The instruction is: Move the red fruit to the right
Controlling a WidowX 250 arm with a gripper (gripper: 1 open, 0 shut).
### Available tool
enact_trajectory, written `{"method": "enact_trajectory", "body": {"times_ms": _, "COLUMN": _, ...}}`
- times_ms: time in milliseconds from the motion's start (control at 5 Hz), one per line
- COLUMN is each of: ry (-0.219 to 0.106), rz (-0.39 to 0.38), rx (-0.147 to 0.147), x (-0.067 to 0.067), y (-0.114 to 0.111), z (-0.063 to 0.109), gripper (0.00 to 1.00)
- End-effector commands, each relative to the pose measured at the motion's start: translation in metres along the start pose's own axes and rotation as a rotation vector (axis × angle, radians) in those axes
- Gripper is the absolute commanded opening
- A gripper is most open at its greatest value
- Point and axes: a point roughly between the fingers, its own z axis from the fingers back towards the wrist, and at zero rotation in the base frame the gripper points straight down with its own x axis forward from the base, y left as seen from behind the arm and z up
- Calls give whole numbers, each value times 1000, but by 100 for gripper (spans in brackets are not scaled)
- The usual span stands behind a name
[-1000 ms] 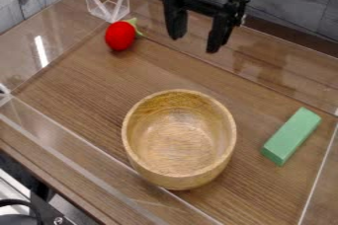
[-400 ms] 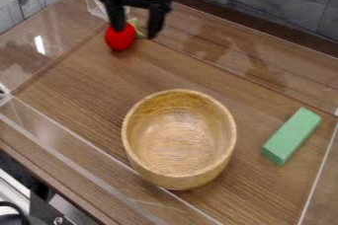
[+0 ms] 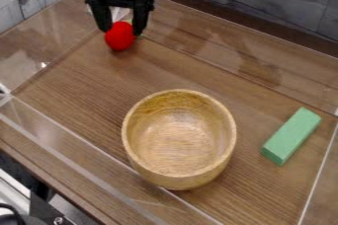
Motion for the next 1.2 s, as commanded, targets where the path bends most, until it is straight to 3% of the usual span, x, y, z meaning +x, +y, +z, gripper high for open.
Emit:
{"method": "enact_trajectory", "body": {"times_ms": 0, "ry": -79, "rz": 25, "rx": 10, "x": 16, "y": 9, "z": 13, "gripper": 100}}
{"method": "enact_trajectory", "body": {"times_ms": 1000, "ry": -84, "rz": 86, "rx": 7, "x": 36, "y": 18, "z": -7, "gripper": 100}}
